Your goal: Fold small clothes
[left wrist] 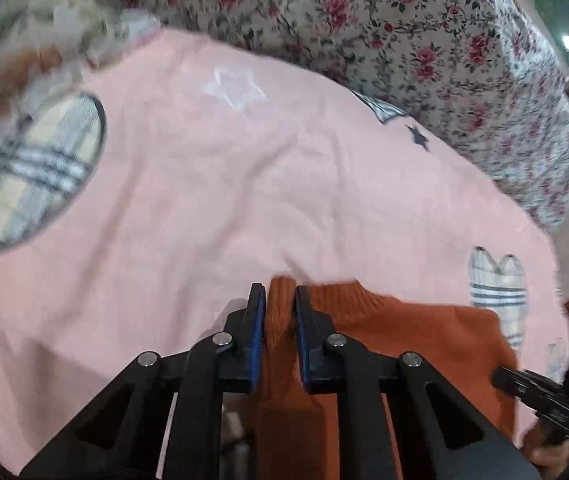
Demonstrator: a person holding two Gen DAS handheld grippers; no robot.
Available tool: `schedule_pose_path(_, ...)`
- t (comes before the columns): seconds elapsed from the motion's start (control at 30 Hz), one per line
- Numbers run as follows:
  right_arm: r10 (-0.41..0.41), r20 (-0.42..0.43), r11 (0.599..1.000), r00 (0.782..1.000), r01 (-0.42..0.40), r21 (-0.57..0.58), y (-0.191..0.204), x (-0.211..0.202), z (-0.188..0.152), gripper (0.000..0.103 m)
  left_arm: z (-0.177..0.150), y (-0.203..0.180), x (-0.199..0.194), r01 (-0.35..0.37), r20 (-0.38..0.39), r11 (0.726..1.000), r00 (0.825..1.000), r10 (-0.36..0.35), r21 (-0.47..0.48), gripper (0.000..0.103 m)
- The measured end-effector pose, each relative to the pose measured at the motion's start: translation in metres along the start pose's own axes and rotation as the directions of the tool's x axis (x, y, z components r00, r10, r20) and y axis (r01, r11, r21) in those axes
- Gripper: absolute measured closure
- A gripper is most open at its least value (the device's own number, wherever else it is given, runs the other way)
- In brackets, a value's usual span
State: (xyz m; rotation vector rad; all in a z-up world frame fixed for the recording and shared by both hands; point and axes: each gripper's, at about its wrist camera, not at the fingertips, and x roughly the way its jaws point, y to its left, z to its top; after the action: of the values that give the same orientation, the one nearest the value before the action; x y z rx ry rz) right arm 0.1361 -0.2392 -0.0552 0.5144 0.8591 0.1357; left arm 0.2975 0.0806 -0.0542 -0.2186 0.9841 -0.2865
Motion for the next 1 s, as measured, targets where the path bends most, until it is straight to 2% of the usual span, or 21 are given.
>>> schedule_pose_path(0.1,-0.006,-0.024,1.000,1.000,0.007,0.007,-0.001,0.007,-0.001,0.091,-0.004,0.000,-0.012,0.011,-0.004,1.000,1.000,-0.011,-0.015,0.086)
schedule_pose_path(0.23,0.012,-0.013,1.000,1.000,-0.012,0.024,0.000,-0.018,-0.013,0.081,-0.044,-0.010,-0.065,0.056,0.034,0.997,0.998,-0.058,0.050,0.075)
schedule_pose_path(0.3,0.023,-0.004,1.000,1.000,-0.023,0.011,0.004,-0.038,-0.028,0.079,-0.074,-0.019,-0.096,0.073,0.049,0.992,0.996,-0.079,0.103,0.063)
schedule_pose_path(0.4,0.032,-0.017,0.999,0.999,-0.032,0.004,0.008,-0.062,-0.059,0.073,-0.125,-0.029,-0.137,0.072,0.054,0.981,0.995,-0.083,0.179,0.055)
schedule_pose_path(0.43,0.027,-0.023,1.000,0.999,-0.027,0.003,0.008,-0.070,-0.071,0.073,-0.141,-0.030,-0.149,0.070,0.055,0.978,0.995,-0.082,0.196,0.054)
schedule_pose_path(0.57,0.035,-0.028,0.999,0.999,-0.034,0.028,0.008,-0.093,-0.107,0.072,-0.202,-0.033,-0.184,0.050,0.059,0.971,0.996,-0.066,0.235,0.037)
schedule_pose_path(0.73,0.038,-0.051,0.999,0.998,-0.037,0.020,0.017,-0.095,-0.134,0.072,-0.258,-0.036,-0.183,0.015,0.016,0.961,1.000,-0.020,0.275,0.036)
schedule_pose_path(0.9,0.045,-0.064,0.999,0.997,-0.043,0.029,0.023,-0.083,-0.141,0.072,-0.268,-0.048,-0.168,-0.060,0.041,0.947,0.998,0.050,0.316,0.036)
schedule_pose_path(0.93,0.047,-0.062,0.999,0.997,-0.045,0.027,0.026,-0.082,-0.140,0.074,-0.269,-0.051,-0.164,-0.071,0.040,0.943,0.997,0.061,0.325,0.036)
schedule_pose_path(0.97,0.049,-0.060,0.999,0.997,-0.048,0.021,0.029,-0.081,-0.137,0.086,-0.271,-0.055,-0.160,-0.093,0.042,0.935,0.996,0.084,0.342,0.036)
schedule_pose_path(1.0,0.049,-0.058,0.999,0.997,-0.048,0.017,0.031,-0.081,-0.135,0.093,-0.270,-0.056,-0.156,-0.119,0.044,0.928,0.993,0.111,0.352,0.043)
